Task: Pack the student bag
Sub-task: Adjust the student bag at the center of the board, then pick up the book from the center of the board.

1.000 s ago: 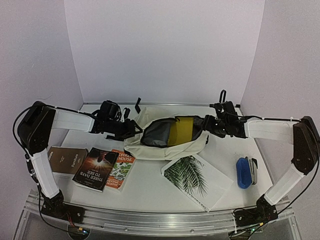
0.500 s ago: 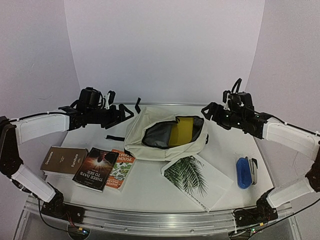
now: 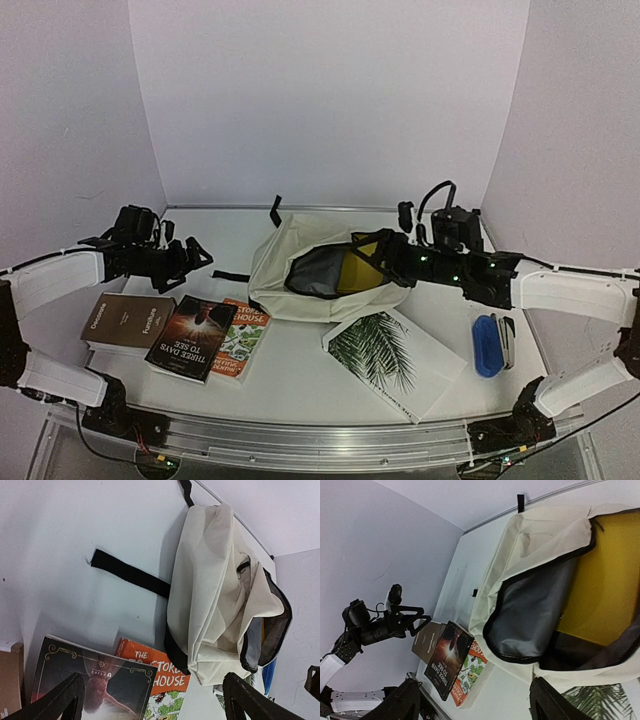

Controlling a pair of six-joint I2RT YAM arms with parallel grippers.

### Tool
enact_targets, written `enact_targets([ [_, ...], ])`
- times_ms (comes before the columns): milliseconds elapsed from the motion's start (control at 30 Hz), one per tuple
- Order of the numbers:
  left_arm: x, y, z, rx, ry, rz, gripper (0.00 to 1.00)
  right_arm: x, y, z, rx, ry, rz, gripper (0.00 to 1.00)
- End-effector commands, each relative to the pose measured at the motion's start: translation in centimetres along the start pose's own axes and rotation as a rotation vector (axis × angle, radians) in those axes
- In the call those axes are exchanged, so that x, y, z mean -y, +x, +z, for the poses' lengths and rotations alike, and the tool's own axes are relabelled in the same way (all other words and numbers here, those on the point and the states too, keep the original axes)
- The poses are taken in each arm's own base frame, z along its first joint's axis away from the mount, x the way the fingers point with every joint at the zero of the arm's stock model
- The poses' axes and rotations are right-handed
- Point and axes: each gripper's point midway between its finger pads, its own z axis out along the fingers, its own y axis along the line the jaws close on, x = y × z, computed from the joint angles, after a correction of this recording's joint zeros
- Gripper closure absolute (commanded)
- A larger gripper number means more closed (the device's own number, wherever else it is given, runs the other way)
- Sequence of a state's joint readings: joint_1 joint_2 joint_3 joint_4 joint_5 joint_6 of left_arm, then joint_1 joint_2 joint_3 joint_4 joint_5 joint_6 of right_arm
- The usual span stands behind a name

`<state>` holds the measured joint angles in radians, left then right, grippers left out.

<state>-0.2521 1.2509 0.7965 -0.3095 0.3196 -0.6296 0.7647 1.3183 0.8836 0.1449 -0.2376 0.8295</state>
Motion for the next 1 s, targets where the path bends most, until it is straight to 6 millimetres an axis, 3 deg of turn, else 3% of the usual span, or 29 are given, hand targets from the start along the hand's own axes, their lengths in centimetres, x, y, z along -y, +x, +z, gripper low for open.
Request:
enact_targets([
  [0, -1.1, 1.5, -1.5, -0.014, -0.037, -0.045, 0.06, -3.6, 2.9, 2.6, -0.037, -0.111, 0.042, 0.26],
  [167, -2.9, 4.2, -3.1, -0.047, -0.119, -0.084, 0.20, -5.7, 8.2, 6.2, -0.132, -0.140, 0.054, 0.27],
  [267, -3.0, 6.2, -3.6, -0.075, -0.208, -0.013, 0.21, -5.8, 10.8, 8.3, -0.178, -0.148, 0.071, 0.28],
  [367, -3.1, 8.5, -3.8, -0.128, -0.324, 0.089, 0.22, -5.6, 11.6, 9.4, -0.186, -0.147, 0.081, 0.28],
  [500, -2.4, 11.2, -3.6, -0.196, -0.379, 0.152, 0.23, -5.2, 10.8, 9.3, -0.140, -0.125, 0.067, 0.27],
  [667, -3.4, 15.1, -4.0, -0.300, -0.539, 0.226, 0.23, -5.0, 9.2, 7.7, -0.072, -0.106, 0.052, 0.25],
  [967, -3.3, 19.0, -5.1, -0.384, -0.602, 0.348, 0.21, -3.5, 7.9, 5.6, -0.004, -0.055, 0.048, 0.21],
])
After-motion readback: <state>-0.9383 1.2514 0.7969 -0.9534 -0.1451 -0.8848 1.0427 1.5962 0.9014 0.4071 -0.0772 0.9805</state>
